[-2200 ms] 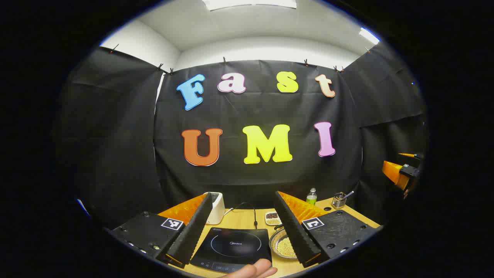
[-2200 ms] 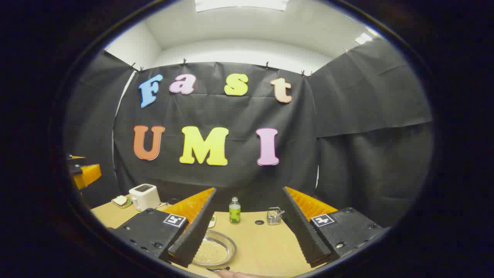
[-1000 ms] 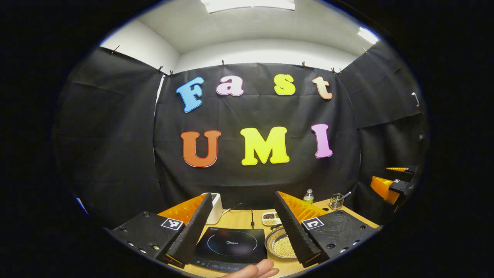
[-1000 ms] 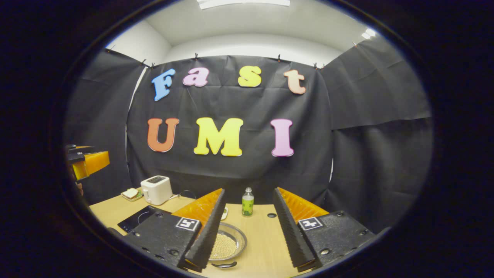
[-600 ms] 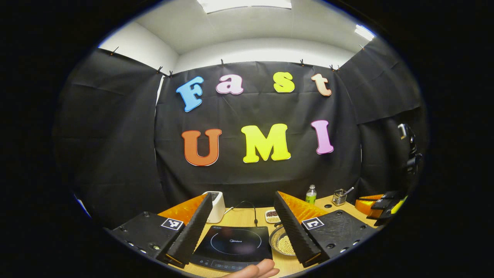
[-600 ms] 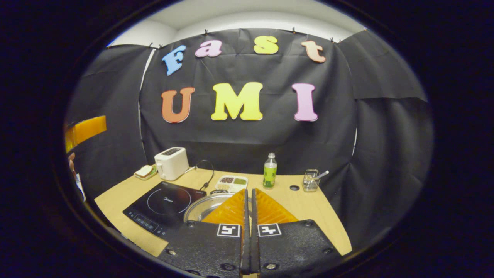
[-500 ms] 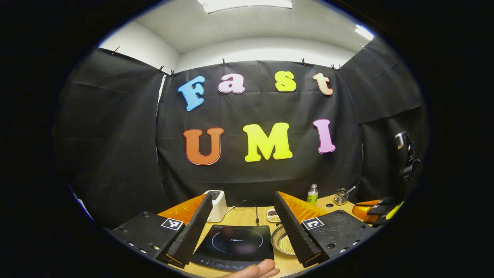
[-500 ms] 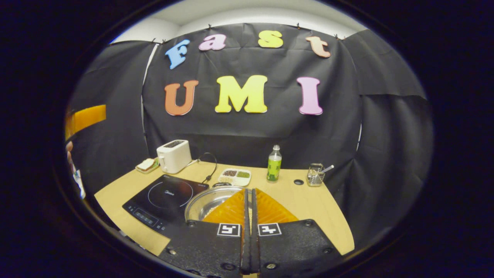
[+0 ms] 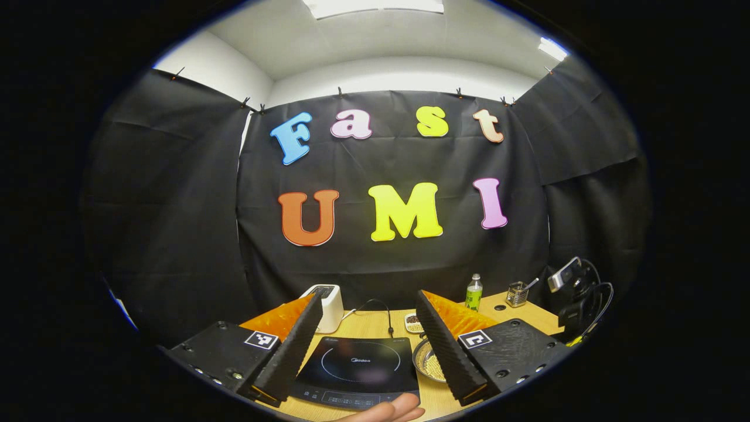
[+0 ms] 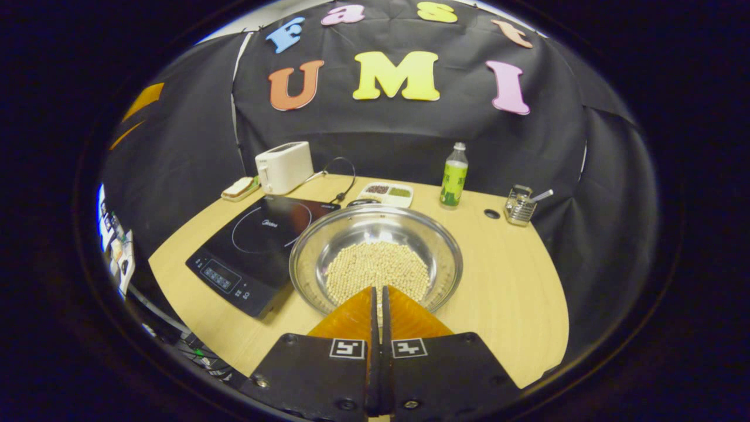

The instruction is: First push the handle of the pot to place it horizontally, then grasp the pot with both hands and set it on the induction cooktop.

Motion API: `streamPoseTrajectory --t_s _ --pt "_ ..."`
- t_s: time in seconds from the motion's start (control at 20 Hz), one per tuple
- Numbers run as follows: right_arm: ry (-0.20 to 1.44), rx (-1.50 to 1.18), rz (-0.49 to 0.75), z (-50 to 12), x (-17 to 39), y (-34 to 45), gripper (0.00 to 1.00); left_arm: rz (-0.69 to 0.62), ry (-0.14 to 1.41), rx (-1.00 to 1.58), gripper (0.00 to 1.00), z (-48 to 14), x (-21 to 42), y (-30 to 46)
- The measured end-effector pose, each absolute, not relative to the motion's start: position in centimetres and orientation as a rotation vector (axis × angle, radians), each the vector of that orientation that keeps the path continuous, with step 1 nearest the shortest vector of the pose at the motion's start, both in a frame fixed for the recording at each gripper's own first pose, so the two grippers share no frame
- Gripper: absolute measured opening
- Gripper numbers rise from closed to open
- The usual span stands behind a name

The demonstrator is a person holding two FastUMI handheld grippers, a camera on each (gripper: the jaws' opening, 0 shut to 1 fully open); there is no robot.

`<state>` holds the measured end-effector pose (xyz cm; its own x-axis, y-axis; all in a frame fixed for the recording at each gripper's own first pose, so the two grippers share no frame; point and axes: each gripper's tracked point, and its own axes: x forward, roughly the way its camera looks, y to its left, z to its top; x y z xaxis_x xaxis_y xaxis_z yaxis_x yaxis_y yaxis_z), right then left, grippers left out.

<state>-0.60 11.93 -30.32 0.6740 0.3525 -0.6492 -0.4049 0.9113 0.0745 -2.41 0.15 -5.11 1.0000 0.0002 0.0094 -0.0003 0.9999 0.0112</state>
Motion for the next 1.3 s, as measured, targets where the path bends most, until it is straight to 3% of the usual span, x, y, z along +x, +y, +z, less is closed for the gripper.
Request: streamPoseTrajectory --t_s 0.2,0.55,0.9,1.3 --pt "0.825 -0.056 0.484 -34.0 -1.6 12.8 0.02 -0.003 0.007 0.007 0.95 -6.0 -2.3 -0.1" --pt "0.872 -0.033 0.563 -35.7 -3.1 13.8 0.01 -0.017 0.021 0.002 0.95 -7.1 -2.4 -0.9" --pt "0.908 -0.039 0.573 -37.2 -3.8 12.2 0.04 -0.028 0.011 -0.022 0.95 -7.1 -3.0 -1.5" --pt "0.830 -0.126 0.500 -37.9 -0.8 7.5 0.00 0.006 0.019 -0.072 0.95 -7.6 -1.7 -0.5"
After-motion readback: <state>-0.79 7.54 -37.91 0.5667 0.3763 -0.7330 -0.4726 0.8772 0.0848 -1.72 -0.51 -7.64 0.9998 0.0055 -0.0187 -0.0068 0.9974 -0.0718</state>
